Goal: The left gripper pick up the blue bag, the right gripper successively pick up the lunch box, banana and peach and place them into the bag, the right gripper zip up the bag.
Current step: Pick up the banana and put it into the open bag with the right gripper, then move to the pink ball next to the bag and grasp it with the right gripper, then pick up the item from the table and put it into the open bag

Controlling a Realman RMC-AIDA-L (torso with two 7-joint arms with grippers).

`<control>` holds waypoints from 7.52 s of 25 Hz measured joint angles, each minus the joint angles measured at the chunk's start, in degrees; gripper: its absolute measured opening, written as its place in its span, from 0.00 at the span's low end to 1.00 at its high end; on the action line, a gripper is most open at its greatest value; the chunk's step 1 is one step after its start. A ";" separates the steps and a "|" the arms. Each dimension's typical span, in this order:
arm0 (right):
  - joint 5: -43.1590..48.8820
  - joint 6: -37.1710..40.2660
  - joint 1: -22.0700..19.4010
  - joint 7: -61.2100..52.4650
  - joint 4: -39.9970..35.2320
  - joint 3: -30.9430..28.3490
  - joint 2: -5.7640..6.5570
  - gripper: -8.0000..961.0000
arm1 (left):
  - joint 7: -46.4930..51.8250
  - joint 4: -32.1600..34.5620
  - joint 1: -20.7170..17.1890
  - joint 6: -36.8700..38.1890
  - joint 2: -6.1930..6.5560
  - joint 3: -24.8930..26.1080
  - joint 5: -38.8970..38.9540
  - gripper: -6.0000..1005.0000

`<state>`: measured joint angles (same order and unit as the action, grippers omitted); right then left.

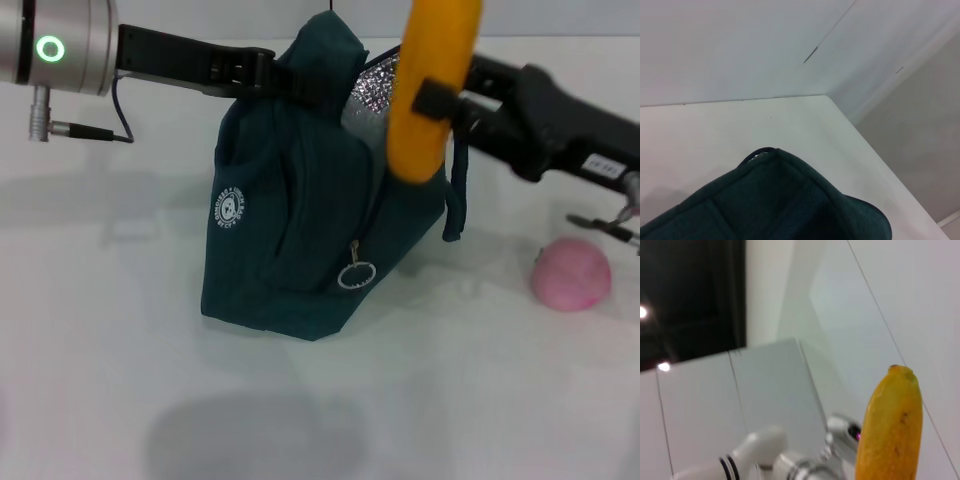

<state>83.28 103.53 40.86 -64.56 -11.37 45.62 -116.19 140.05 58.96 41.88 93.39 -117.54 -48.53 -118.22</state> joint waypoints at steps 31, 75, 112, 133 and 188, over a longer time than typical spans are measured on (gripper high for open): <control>-10.42 -8.29 4.11 0.99 15.33 1.08 -0.01 0.48 | -0.90 -3.64 0.14 0.07 0.47 0.29 2.56 0.06; 23.15 -17.58 2.55 -8.66 21.83 -28.55 0.00 0.50 | -1.10 -3.94 0.16 -0.04 1.45 0.29 3.89 0.06; 20.12 12.96 -22.24 -43.02 -63.04 -23.33 0.85 0.79 | -2.60 -8.11 -0.49 -1.05 2.94 3.27 3.81 0.06; 61.32 -1.51 -11.75 -83.87 -79.98 21.90 0.84 0.79 | -3.45 -9.00 -0.31 -1.64 2.96 4.24 3.95 0.06; 6.81 -15.58 -3.25 -18.96 -28.27 7.45 0.52 0.14 | -3.49 -9.04 -1.18 -0.30 2.08 4.47 6.70 0.06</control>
<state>90.09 87.96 37.61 -83.52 -39.64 53.07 -115.67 136.56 49.92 40.70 93.09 -115.46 -44.06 -111.52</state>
